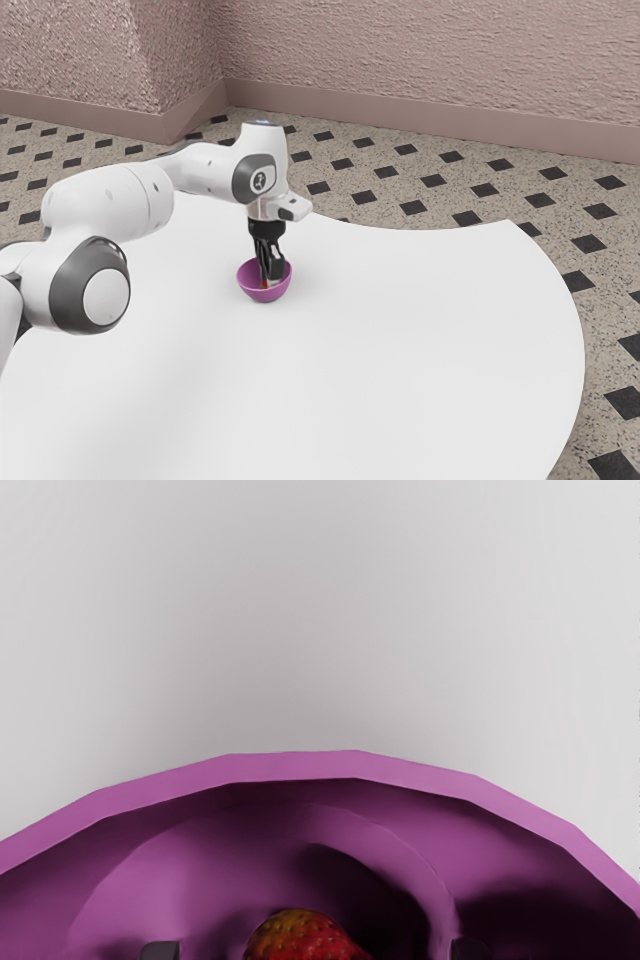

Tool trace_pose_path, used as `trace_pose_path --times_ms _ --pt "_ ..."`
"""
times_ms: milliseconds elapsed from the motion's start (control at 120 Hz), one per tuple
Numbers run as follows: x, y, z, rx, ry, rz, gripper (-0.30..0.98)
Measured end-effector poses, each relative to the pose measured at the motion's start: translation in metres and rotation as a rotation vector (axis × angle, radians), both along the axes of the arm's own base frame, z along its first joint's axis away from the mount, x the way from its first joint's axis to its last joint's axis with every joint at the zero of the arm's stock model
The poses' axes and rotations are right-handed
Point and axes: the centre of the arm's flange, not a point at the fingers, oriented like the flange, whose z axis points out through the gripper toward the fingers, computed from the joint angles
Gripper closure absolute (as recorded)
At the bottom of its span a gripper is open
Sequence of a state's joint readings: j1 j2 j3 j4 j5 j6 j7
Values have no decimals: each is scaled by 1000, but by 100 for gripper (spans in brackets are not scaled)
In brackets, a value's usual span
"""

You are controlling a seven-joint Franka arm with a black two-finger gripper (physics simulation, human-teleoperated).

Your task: Take strawberry from the bowl

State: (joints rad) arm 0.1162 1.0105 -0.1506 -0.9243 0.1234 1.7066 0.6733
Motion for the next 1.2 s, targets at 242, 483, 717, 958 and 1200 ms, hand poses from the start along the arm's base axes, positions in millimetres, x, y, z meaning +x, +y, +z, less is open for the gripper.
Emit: trace_pose_path --times_ms 242,483,717,958,1200 --pt "-1 1 4 -1 5 -7 49" --pt "-2 3 8 7 3 -12 60" --pt "-6 0 49 20 -23 -17 62" --pt "-18 -31 111 23 -70 -48 63" --pt "-16 -124 81 -25 -82 -134 63"
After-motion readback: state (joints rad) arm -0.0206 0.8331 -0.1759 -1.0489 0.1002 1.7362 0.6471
